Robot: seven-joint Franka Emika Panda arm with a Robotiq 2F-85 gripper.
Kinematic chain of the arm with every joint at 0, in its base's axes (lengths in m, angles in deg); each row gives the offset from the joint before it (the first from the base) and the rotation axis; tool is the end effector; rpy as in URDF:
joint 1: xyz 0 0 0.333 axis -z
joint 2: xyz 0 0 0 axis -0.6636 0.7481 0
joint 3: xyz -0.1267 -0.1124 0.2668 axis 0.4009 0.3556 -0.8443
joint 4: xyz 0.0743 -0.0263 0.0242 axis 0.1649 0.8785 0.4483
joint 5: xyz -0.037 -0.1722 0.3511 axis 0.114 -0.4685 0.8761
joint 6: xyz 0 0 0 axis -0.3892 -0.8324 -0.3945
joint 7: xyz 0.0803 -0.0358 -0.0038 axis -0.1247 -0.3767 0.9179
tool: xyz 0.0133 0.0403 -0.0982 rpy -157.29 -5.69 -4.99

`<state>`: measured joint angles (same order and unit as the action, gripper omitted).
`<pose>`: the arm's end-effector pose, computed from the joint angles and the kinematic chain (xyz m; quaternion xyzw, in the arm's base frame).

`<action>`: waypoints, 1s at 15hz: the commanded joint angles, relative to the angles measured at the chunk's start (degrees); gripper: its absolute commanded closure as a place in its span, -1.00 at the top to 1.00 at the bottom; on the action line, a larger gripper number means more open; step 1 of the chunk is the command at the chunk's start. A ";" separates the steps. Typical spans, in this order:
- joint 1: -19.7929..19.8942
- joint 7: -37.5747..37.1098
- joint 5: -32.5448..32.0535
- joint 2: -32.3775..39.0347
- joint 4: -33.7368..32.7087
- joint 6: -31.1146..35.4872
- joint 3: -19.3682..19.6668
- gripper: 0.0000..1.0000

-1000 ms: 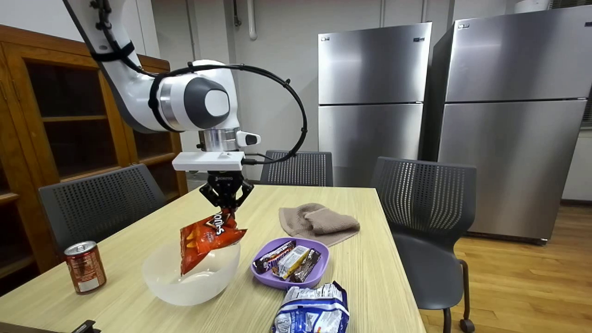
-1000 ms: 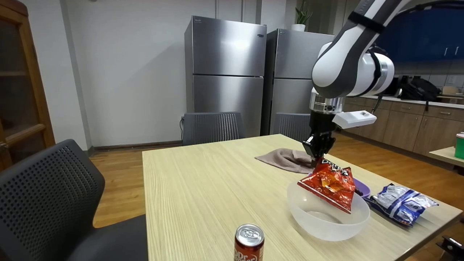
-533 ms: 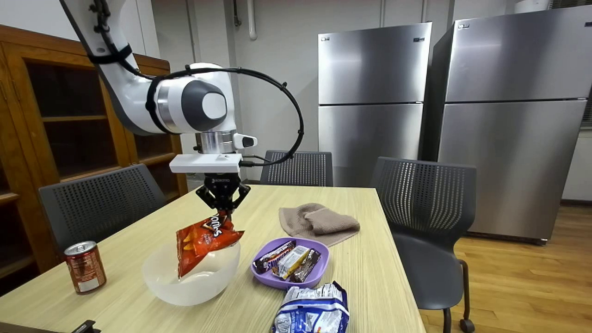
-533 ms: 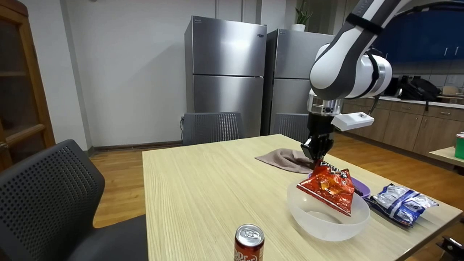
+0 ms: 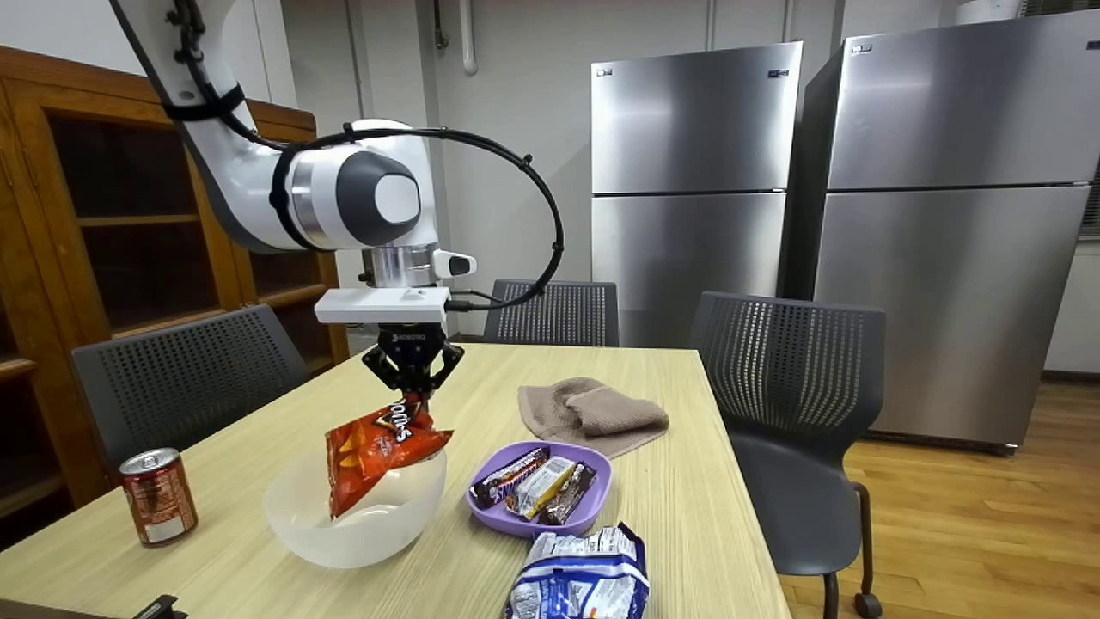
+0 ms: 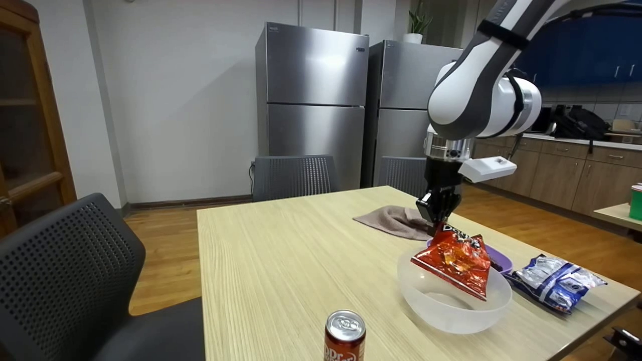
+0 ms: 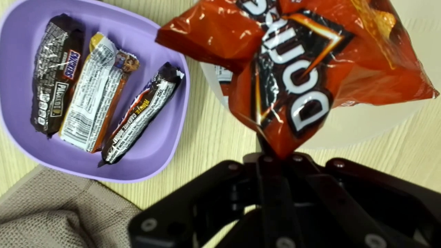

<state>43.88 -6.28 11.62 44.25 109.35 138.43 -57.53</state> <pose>0.4902 -0.0122 0.2212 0.9919 0.1260 0.0121 0.0081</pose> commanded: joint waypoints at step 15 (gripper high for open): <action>0.88 0.78 -0.42 -1.79 1.12 0.26 0.69 1.00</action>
<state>43.95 -6.22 11.62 44.47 109.35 138.43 -57.14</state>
